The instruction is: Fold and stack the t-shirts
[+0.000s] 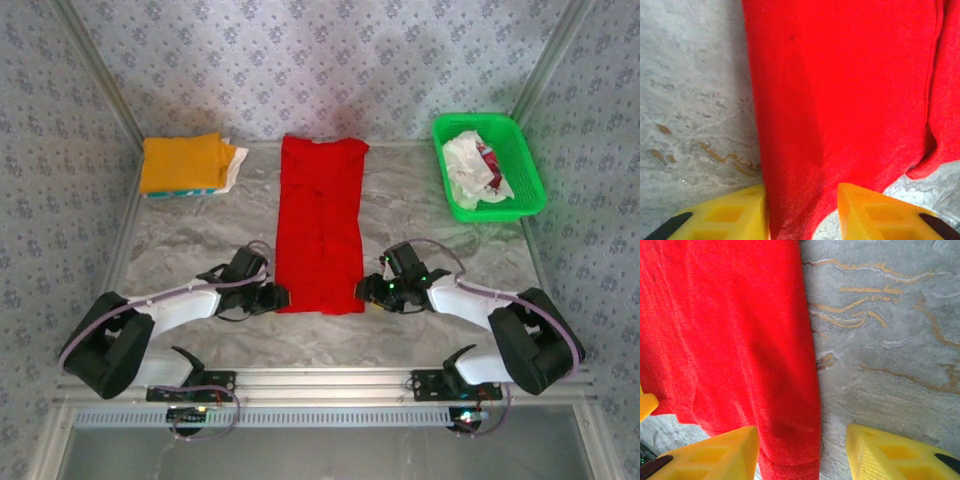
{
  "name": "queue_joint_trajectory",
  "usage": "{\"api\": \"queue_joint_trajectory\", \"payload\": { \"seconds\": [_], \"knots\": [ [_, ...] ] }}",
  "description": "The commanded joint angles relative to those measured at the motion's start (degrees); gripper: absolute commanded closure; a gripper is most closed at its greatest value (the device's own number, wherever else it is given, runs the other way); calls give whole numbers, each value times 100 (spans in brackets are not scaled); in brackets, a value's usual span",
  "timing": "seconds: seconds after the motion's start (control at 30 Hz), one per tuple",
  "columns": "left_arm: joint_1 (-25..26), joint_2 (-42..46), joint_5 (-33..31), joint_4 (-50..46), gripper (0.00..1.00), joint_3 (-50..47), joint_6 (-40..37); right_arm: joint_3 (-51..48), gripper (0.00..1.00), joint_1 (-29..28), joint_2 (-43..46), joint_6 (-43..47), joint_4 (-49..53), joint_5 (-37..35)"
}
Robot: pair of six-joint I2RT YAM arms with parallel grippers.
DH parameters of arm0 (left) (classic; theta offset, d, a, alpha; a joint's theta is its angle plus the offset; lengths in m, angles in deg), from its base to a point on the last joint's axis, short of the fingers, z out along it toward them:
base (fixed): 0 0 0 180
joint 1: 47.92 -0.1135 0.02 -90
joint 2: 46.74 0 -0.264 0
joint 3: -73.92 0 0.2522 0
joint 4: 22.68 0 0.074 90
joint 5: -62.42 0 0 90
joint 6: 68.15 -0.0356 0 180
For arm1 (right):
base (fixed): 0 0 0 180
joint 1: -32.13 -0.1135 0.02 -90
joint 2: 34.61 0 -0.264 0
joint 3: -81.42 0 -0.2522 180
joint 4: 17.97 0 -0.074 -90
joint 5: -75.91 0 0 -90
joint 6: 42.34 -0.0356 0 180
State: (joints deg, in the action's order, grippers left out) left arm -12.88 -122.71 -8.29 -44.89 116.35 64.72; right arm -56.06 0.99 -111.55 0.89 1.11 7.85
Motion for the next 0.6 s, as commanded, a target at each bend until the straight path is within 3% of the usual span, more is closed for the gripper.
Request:
{"api": "queue_joint_trajectory", "payload": {
  "seconds": [0.0,0.27,0.57],
  "knots": [
    [93,-108,6,300,68,65,88,-98,48,-168,-180,-143,-331,273],
    [144,-282,-84,529,90,21,142,-134,52,-501,-275,-487,-657,229],
    [146,-128,-331,296,100,43,83,-19,60,-758,-304,-716,-664,176]
  ]
}}
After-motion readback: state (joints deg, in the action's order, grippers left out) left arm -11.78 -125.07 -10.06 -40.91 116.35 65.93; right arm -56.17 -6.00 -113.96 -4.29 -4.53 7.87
